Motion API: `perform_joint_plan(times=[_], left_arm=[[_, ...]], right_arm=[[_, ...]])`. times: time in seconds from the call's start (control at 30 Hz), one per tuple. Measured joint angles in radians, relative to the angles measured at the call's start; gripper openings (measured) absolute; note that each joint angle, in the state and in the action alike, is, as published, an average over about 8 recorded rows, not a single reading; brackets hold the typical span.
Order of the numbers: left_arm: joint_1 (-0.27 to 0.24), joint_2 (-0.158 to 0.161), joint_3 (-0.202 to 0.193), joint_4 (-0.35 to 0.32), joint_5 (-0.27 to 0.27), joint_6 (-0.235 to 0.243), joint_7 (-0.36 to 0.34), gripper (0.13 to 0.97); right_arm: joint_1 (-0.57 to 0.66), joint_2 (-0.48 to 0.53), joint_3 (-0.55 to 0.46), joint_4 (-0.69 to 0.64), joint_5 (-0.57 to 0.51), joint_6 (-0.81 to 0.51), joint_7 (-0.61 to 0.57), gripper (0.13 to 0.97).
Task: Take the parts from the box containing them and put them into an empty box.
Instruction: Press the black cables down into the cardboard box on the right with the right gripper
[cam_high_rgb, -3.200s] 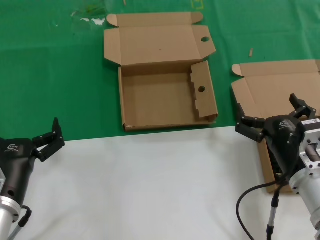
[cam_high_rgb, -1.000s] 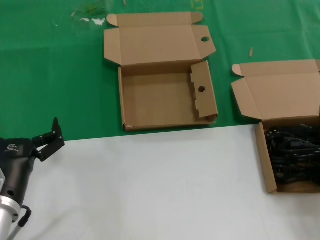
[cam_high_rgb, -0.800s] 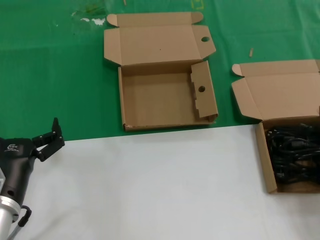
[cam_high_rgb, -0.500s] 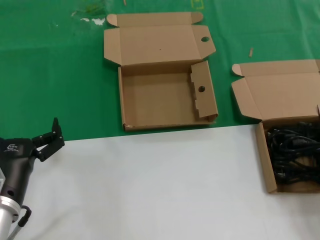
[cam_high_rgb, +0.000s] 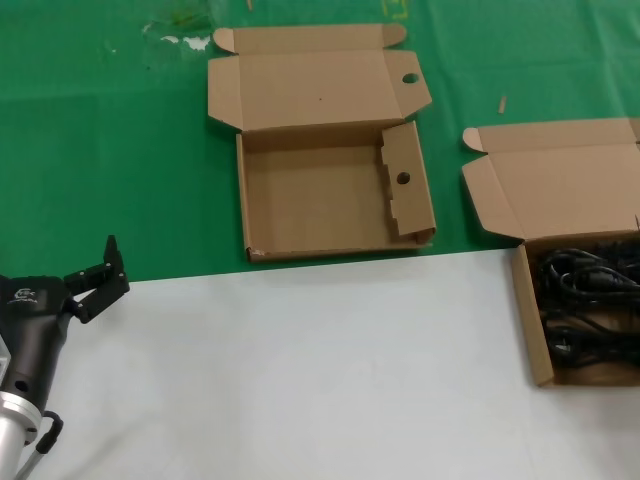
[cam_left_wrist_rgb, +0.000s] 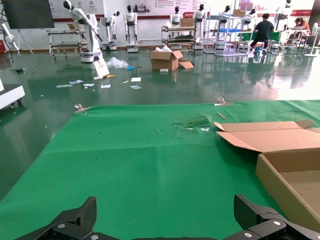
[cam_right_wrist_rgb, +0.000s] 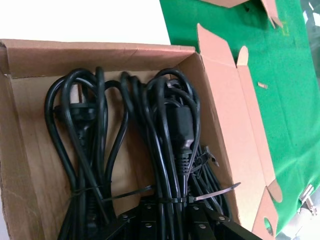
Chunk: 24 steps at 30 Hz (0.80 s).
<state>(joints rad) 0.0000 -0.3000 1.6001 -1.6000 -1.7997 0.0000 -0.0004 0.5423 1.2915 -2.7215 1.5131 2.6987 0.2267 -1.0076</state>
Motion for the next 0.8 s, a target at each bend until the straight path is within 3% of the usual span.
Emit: perform_joint_plan(times=[0.13,0.8], left_arm=[[0.000,0.000,0.000,0.000,0.000,0.000,0.000,0.966],[0.000,0.000,0.000,0.000,0.000,0.000,0.000,0.966]], right_arm=[[-0.021,0.013,0.018,0.021,-0.017,0.009,0.012,0.206],[-0.271,0.135,0.242,0.235,-0.106,0.096,0.127,0.192]])
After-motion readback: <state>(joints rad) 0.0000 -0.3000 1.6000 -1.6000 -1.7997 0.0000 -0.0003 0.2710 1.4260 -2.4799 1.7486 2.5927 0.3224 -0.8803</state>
